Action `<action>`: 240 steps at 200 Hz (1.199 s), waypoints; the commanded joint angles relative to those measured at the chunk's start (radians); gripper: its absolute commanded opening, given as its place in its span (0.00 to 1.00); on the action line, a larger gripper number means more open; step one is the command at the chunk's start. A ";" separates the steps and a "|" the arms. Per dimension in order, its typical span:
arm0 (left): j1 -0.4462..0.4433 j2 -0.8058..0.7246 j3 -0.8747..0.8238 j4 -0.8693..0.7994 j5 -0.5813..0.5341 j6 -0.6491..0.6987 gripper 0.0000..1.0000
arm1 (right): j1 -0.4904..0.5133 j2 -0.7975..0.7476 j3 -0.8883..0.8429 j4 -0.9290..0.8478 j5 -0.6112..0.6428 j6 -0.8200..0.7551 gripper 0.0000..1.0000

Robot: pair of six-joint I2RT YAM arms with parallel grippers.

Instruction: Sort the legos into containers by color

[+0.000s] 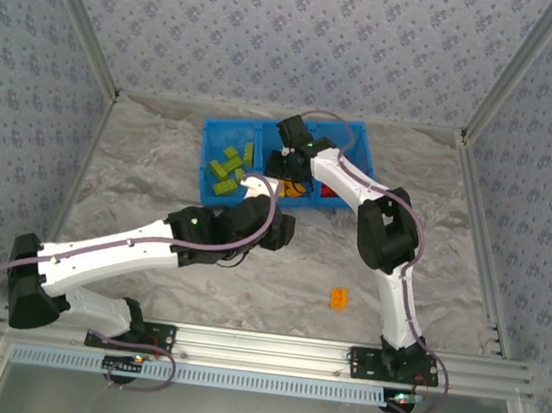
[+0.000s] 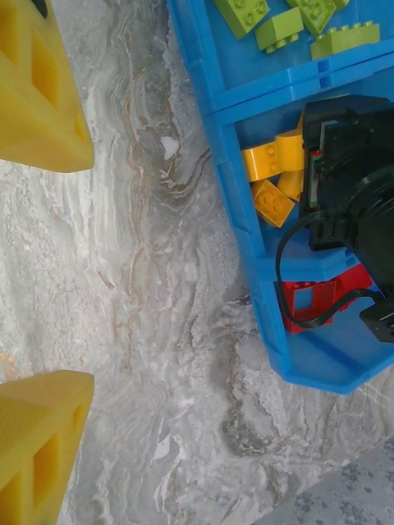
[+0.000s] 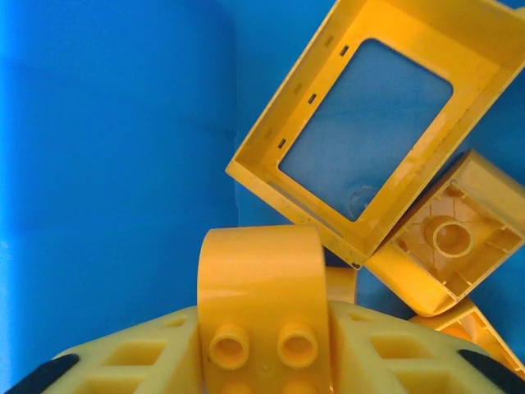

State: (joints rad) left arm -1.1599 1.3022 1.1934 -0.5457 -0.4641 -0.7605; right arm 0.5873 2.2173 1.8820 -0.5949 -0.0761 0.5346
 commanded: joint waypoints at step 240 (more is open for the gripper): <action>-0.189 0.739 0.355 0.057 0.519 -0.099 0.74 | -0.218 -1.365 -0.629 -0.375 0.403 -0.078 0.73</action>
State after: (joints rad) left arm -1.3449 1.9884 1.4750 -0.4961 -0.0406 -0.7967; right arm 0.3771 0.8818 1.2736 -0.8722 0.2787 0.4698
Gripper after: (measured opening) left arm 0.741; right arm 0.728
